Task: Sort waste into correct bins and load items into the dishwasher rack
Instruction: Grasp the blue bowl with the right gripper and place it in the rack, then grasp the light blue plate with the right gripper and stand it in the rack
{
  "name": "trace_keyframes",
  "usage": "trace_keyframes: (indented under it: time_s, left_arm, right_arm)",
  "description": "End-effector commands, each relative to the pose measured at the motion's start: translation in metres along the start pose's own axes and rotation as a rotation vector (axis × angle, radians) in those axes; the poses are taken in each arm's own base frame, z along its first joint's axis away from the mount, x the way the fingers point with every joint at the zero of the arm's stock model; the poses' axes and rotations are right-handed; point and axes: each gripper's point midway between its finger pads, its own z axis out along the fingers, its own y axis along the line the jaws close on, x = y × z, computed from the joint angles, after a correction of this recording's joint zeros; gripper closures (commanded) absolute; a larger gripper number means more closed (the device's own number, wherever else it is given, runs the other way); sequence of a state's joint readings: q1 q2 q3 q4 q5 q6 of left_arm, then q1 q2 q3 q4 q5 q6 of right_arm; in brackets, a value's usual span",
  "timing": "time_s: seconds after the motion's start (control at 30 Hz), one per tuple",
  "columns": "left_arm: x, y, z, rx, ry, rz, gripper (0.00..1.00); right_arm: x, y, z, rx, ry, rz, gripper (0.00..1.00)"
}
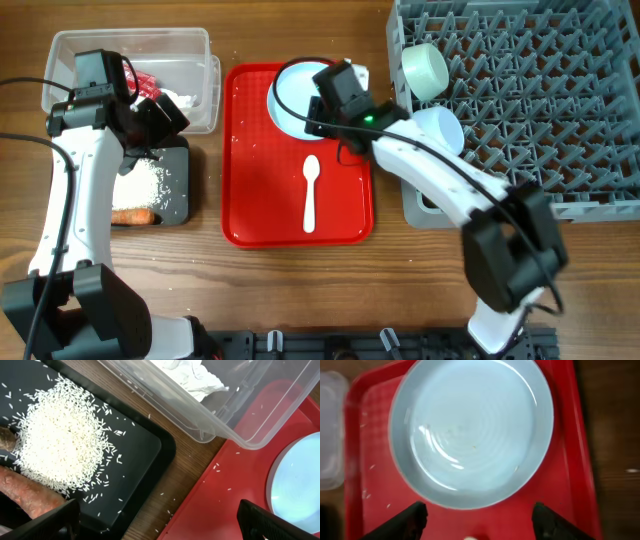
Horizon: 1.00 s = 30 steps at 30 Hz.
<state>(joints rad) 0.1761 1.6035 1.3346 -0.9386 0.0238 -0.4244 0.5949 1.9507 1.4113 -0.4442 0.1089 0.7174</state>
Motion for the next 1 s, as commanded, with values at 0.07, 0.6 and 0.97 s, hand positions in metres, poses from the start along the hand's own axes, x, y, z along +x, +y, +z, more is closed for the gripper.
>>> trace_keyframes:
  time_s: [0.07, 0.6, 0.97]
  left_arm:
    - [-0.003, -0.002, -0.002, 0.006, -0.008, 0.001, 0.00]
    - [-0.003, -0.002, -0.002, 0.006, -0.008, 0.001, 0.00]
    - [-0.003, -0.002, -0.002, 0.006, -0.008, 0.001, 0.00]
  right_arm:
    - [0.014, -0.016, 0.044, -0.011, 0.081, 0.160, 0.36]
    - [0.014, -0.044, 0.076, 0.001, 0.123, 0.297, 0.92]
    - [-0.022, -0.013, 0.034, -0.088, 0.113, -0.148, 0.96]
